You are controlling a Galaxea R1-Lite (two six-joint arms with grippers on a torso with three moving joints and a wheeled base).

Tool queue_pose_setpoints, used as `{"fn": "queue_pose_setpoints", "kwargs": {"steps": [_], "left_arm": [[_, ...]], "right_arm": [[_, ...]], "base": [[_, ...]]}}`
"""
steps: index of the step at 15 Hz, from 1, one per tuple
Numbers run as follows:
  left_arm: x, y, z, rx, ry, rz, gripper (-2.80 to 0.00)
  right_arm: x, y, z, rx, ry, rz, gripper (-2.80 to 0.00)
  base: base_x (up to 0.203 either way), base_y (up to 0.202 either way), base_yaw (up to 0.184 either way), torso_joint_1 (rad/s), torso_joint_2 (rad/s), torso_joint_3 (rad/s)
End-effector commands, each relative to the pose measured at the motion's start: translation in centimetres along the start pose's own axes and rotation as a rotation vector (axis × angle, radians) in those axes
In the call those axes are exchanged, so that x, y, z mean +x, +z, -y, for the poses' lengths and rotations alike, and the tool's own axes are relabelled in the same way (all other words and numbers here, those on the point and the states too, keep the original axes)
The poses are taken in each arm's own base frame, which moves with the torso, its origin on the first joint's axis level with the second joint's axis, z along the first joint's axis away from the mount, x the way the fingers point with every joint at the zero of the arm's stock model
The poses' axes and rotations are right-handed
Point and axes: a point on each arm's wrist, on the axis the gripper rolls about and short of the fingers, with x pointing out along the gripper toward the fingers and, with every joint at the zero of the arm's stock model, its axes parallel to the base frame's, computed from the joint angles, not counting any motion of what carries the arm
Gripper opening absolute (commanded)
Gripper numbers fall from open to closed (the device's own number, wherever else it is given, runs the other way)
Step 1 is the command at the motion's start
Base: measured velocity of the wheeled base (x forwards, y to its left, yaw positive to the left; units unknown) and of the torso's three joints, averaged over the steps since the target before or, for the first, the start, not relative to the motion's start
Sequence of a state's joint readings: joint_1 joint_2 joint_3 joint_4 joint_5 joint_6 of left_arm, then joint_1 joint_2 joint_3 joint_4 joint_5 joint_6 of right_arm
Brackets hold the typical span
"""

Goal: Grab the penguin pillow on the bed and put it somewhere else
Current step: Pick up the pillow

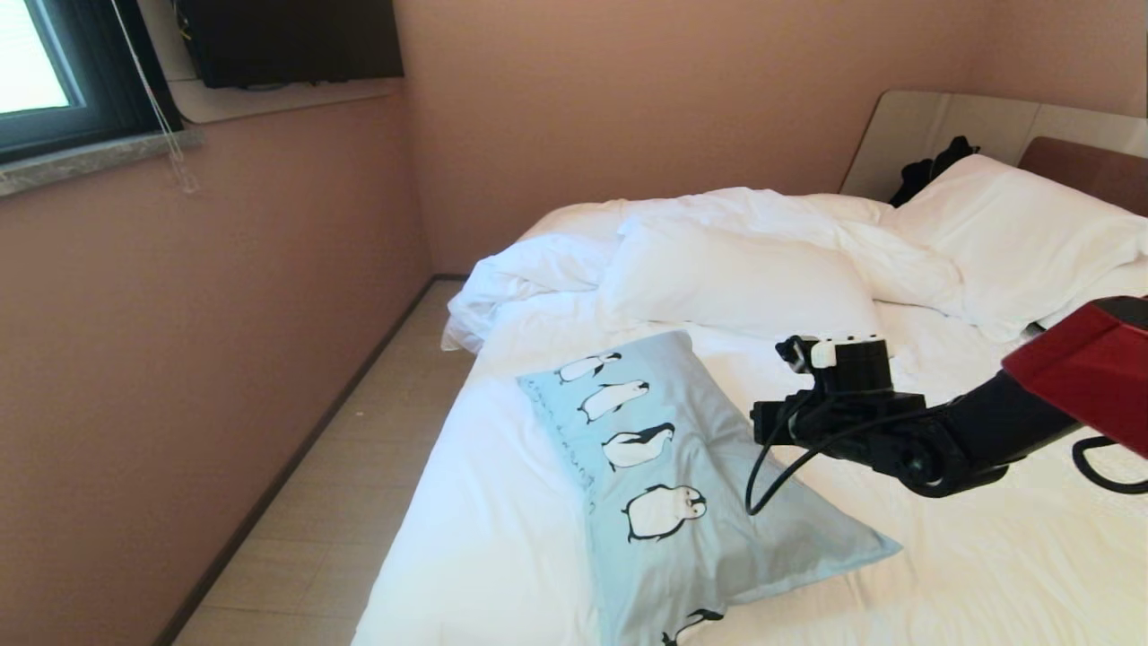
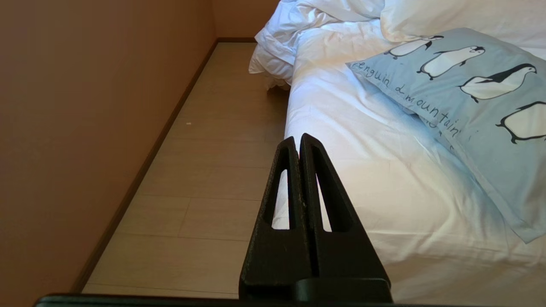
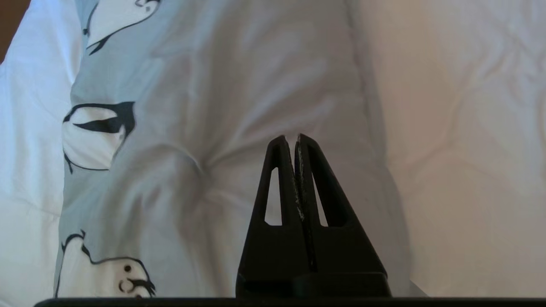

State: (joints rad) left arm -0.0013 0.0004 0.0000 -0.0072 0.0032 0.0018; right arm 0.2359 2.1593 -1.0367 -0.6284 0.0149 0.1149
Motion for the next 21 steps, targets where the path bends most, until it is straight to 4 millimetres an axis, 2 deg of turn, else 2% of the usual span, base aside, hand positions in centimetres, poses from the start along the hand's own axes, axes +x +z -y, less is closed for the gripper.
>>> {"fn": "queue_pose_setpoints", "kwargs": {"steps": [1,4,5,9,16,21], "left_arm": [[0.0,0.0,0.0,0.001,0.0,0.001,-2.8],[0.0,0.0,0.0,0.0,0.0,0.001,-2.8],[0.0,0.0,0.0,0.001,0.0,0.001,-2.8],[0.0,0.0,0.0,0.0,0.0,0.001,-2.8],[0.0,0.0,0.0,0.0,0.0,0.001,-2.8],[0.0,0.0,0.0,0.0,0.0,0.001,-2.8]], "right_arm": [[1.2,-0.7,-1.1,-0.015,0.017,0.016,-2.8],[1.2,-0.9,-1.4,-0.018,0.024,0.022,-2.8],[1.3,-1.0,-1.4,-0.017,0.025,0.018,0.0],[1.8,-2.5,-1.3,-0.054,0.029,-0.035,0.0],[1.0,-2.4,-1.9,-0.067,0.081,-0.035,0.0],[1.7,-3.8,-2.6,-0.077,0.095,-0.074,0.0]], "base": [[0.0,0.0,0.0,0.0,0.0,0.0],[0.0,0.0,0.0,0.0,0.0,0.0],[0.0,0.0,0.0,0.0,0.0,0.0],[0.0,0.0,0.0,0.0,0.0,0.0],[0.0,0.0,0.0,0.0,0.0,0.0],[0.0,0.0,0.0,0.0,0.0,0.0]]}}
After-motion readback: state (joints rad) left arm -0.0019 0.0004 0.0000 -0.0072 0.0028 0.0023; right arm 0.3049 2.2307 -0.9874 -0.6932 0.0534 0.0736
